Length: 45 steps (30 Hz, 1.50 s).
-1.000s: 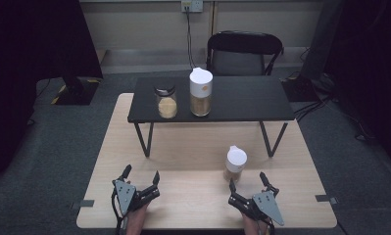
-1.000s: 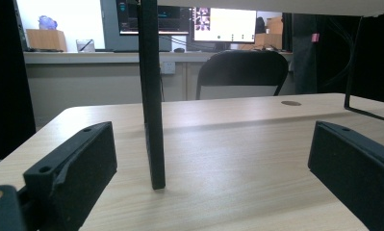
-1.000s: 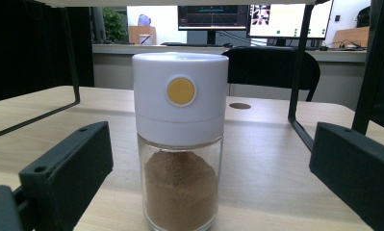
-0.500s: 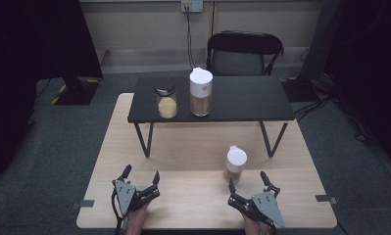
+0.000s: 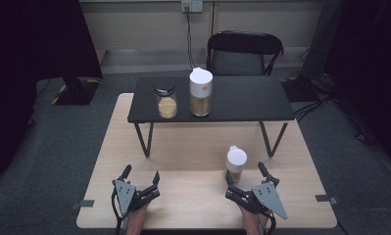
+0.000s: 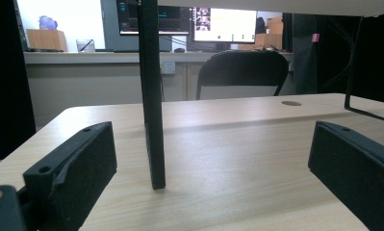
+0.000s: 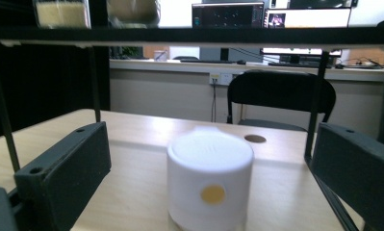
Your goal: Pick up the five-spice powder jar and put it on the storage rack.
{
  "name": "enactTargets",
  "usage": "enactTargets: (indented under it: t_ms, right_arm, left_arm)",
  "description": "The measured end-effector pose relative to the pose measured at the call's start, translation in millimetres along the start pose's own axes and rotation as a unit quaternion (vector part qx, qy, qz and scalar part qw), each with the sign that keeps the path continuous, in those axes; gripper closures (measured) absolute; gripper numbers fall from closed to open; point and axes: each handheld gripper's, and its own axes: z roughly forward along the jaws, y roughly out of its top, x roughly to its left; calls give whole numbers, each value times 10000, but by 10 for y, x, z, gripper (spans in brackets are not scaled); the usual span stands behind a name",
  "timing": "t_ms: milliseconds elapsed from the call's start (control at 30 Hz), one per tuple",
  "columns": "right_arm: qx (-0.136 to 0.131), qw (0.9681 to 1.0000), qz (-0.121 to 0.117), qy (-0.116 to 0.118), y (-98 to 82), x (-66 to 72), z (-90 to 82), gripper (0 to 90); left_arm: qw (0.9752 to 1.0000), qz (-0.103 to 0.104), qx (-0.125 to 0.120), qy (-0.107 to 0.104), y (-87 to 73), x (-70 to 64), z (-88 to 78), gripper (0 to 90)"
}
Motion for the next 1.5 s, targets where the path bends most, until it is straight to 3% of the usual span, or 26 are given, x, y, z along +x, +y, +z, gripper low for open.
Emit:
enactTargets:
  t_ms: [133,367,567,733,833,1033,1133,1400,1500]
  right_arm:
    - [-106,9999,-10,-64,118,30,66,0]
    - [-195,9998,-34,23,268,76,213,0]
    - [-229,9997,-60,-116,391,80,360,0]
    - [-232,9995,199,-64,294,81,372,0]
    - [-111,9999,65,-48,234,103,386,0]
    - [11,9999,103,-50,116,120,379,0]
    - [137,9998,-52,-103,59,138,384,3]
    - [218,9997,22,-148,-42,105,382,39]
    - [291,9994,-57,-192,-80,107,382,52]
  left_arm:
    - [10000,-1,0,-1,0,0,0,24]
    - [10000,1,0,-1,0,0,0,23]
    - [10000,-1,-1,-1,0,0,0,22]
    - [10000,-1,-1,-1,0,0,0,22]
    - [10000,-1,0,-1,0,0,0,21]
    - [10000,-1,-1,-1,0,0,0,22]
    - [10000,-2,-2,-2,0,0,0,21]
    - [10000,-2,-2,-2,0,0,0,21]
    - [10000,-1,-1,-2,0,0,0,21]
